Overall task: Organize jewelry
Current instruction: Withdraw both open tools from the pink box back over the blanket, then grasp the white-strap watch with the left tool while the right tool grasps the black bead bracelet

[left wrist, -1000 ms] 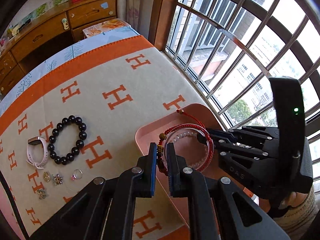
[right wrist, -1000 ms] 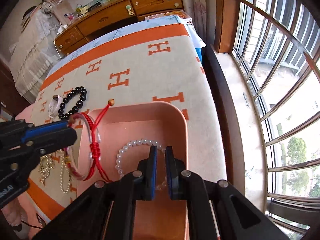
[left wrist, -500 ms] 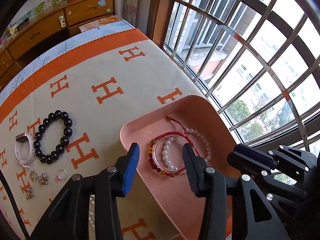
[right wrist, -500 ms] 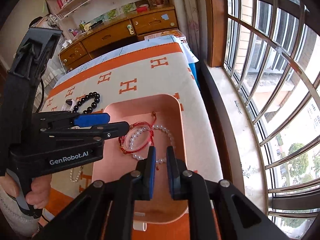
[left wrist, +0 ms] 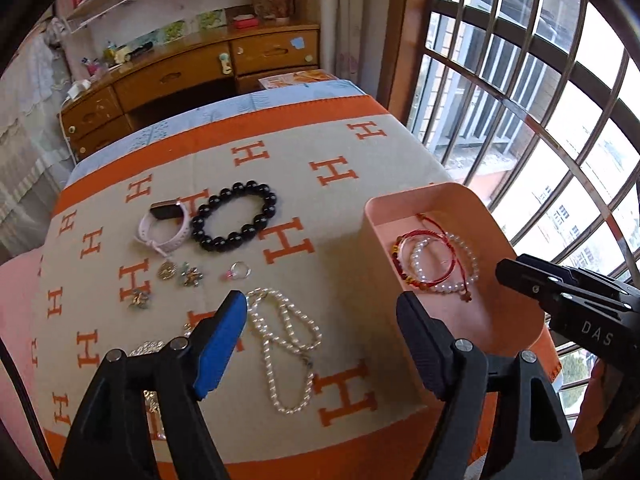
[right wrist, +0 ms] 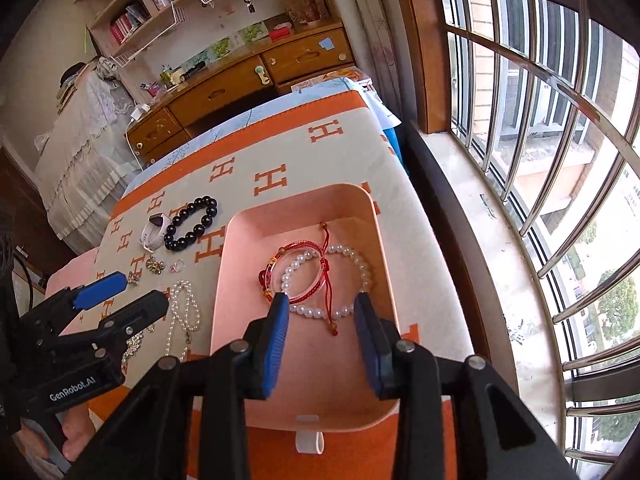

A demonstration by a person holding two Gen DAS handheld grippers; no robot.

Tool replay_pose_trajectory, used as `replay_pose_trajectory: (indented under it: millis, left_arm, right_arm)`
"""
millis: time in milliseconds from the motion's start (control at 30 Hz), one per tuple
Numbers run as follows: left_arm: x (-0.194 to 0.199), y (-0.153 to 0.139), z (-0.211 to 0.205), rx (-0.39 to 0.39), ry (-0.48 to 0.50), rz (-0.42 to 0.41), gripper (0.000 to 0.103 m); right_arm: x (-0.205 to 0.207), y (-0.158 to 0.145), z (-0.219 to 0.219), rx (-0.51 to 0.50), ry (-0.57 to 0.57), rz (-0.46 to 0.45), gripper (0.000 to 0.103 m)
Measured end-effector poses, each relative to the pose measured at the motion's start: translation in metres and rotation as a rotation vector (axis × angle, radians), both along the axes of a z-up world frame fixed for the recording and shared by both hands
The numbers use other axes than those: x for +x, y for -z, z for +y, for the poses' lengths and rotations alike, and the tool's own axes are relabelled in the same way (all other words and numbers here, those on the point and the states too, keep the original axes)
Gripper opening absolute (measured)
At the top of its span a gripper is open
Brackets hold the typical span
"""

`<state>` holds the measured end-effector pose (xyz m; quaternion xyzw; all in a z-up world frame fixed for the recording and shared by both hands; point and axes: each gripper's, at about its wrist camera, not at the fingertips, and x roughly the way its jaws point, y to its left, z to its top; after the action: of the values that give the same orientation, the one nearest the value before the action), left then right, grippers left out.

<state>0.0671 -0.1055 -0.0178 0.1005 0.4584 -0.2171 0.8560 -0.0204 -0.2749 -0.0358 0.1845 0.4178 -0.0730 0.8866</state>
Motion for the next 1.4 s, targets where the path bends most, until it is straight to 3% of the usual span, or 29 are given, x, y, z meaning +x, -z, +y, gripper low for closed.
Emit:
replay_pose_trajectory:
  millis: [400, 667, 767, 1100, 1400]
  left_arm:
    - [-0.031, -0.021, 0.044, 0.039, -0.098, -0.169, 0.083]
    - [-0.044, -0.025, 0.071, 0.032, -0.128, -0.192, 0.086]
    - [-0.046, -0.024, 0.084, 0.03, -0.153, -0.197, 0.092]
    - [-0.018, -0.012, 0.148, 0.045, -0.291, -0.172, 0.092]
    - [0.068, 0.005, 0.195, -0.019, -0.343, -0.026, 0.092]
  right_arm:
    - [0.004, -0.012, 0.054, -0.038, -0.081, -0.025, 0.034]
    - [0.009, -0.021, 0.09, -0.062, -0.149, -0.045, 0.034]
    - [0.013, -0.022, 0.103, -0.076, -0.174, -0.047, 0.035]
    - [0.058, -0.025, 0.141, -0.101, -0.278, 0.001, 0.035]
    - [0.147, -0.015, 0.131, -0.027, -0.284, 0.124, 0.035]
